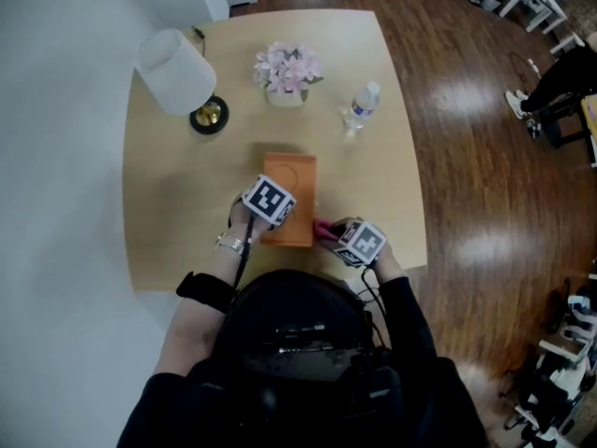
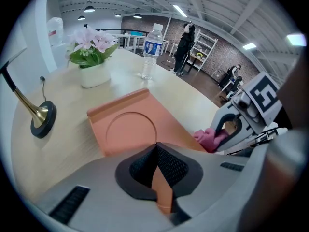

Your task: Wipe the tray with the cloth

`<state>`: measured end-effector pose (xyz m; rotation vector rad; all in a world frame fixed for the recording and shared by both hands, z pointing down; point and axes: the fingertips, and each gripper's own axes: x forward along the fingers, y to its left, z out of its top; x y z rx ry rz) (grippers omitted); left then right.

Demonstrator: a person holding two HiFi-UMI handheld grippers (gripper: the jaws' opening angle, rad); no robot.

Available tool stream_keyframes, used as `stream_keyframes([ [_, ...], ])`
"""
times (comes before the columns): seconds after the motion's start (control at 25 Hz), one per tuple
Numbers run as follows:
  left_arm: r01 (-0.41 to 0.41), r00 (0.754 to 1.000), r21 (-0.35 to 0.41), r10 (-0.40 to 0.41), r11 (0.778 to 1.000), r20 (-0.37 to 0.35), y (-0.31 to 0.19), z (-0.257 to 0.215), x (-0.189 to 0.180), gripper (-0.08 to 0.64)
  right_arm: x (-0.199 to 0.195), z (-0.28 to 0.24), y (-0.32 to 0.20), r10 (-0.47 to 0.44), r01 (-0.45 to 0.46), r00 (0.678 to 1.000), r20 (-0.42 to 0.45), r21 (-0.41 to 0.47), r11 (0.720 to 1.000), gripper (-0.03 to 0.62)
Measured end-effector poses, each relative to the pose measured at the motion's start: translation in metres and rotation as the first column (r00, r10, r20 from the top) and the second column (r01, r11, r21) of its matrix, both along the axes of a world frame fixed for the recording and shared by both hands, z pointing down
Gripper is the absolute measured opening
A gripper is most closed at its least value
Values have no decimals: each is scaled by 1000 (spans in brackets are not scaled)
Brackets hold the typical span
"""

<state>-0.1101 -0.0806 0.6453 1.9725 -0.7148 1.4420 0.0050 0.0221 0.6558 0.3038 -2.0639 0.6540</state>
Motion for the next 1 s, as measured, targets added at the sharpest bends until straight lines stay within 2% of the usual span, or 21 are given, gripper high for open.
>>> stream_keyframes([
  [0.08,0,1000,2,0,1000,3,1,0,0,2,11,-4,-39,90,-89,996,-16,60,994,84],
  [0.2,-9,1000,-3,9,1000,0,3,0,4,2,23,1,-107,209,-198,976,-56,165,966,84],
  [0.36,-19,1000,-8,19,1000,3,5,0,8,2,20,1,-172,270,-246,960,-76,236,940,84],
  [0.44,-22,1000,-8,22,1000,-3,4,0,9,2,13,3,-189,257,-234,964,-72,234,944,84],
  [0.56,-36,993,10,37,999,-115,-1,-4,32,2,2,5,-189,173,-157,983,-60,206,966,84],
  [0.76,-49,982,14,50,999,-182,-4,-8,45,2,-4,-6,-147,73,-65,997,-38,172,983,84],
  [0.84,-54,987,11,55,998,-149,-3,-7,39,2,-4,-4,-125,51,-44,998,-39,161,986,84],
  [0.92,-47,998,-3,47,999,-37,-2,-4,16,2,-5,0,-105,45,-40,998,-33,148,988,84],
  [0.96,-47,998,-2,47,999,-32,-2,-4,15,2,-5,0,-97,56,-52,998,-27,143,988,84],
  [1.0,-52,995,8,52,999,-82,-4,-5,24,2,-5,0,-90,76,-73,997,-18,137,988,84],
])
